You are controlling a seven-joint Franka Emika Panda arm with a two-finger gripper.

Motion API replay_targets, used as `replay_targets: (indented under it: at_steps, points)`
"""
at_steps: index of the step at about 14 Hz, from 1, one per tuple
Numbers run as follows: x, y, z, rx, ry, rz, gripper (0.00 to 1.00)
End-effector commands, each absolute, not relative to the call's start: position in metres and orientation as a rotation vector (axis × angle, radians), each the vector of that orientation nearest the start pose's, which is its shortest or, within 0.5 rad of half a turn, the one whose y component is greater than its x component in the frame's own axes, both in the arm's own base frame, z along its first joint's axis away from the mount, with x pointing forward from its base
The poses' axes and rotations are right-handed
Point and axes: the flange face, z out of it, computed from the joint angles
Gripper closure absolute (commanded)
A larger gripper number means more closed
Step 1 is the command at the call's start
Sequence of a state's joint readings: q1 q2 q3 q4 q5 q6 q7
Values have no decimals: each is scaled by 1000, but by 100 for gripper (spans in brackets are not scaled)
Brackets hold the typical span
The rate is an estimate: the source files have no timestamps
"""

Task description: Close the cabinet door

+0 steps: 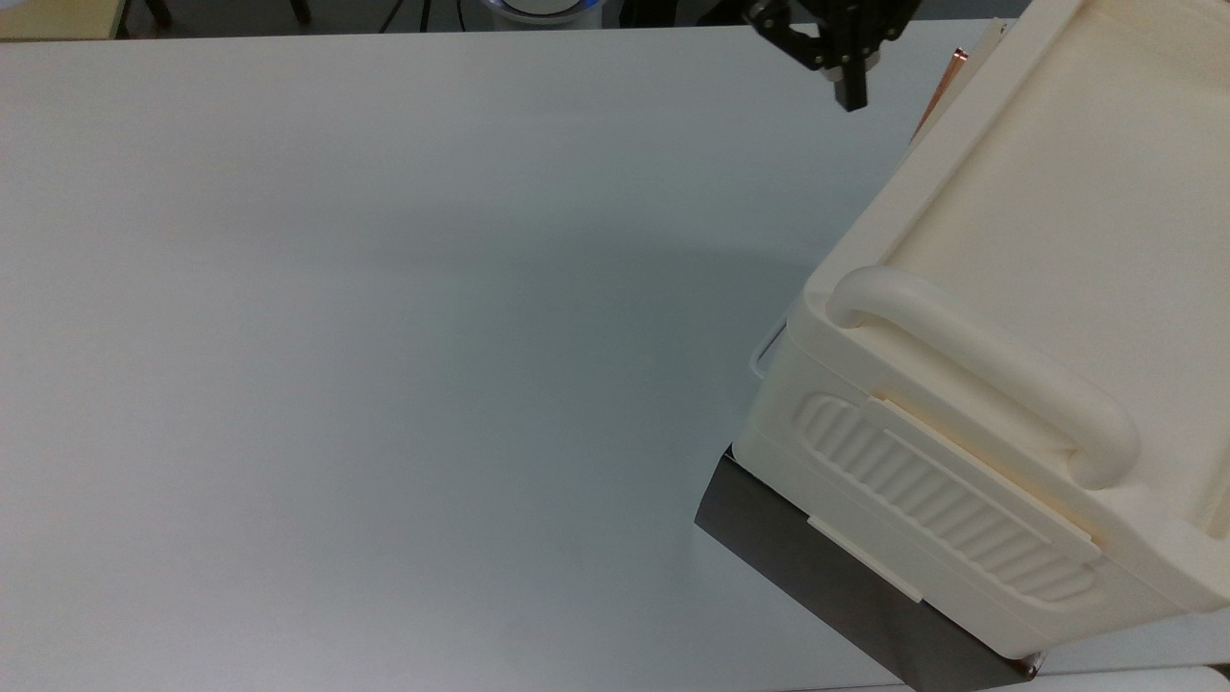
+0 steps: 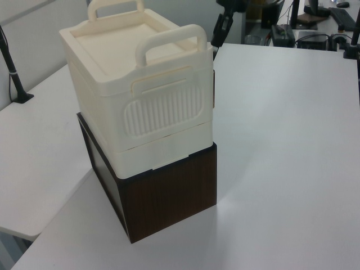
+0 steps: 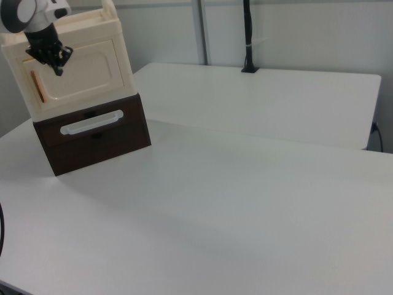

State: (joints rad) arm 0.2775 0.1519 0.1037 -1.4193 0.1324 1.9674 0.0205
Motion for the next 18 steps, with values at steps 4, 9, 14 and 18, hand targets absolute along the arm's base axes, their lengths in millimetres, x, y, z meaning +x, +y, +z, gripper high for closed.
replay_targets:
  at_steps: [4, 9, 14, 18]
  points:
    - [600, 269, 645, -2656, -661, -698, 100]
    - [604, 269, 646, -2606, -732, -749, 100]
    - [599, 238, 625, -2703, -789, -473, 100]
    - [600, 176, 603, -2888, -749, -261, 100]
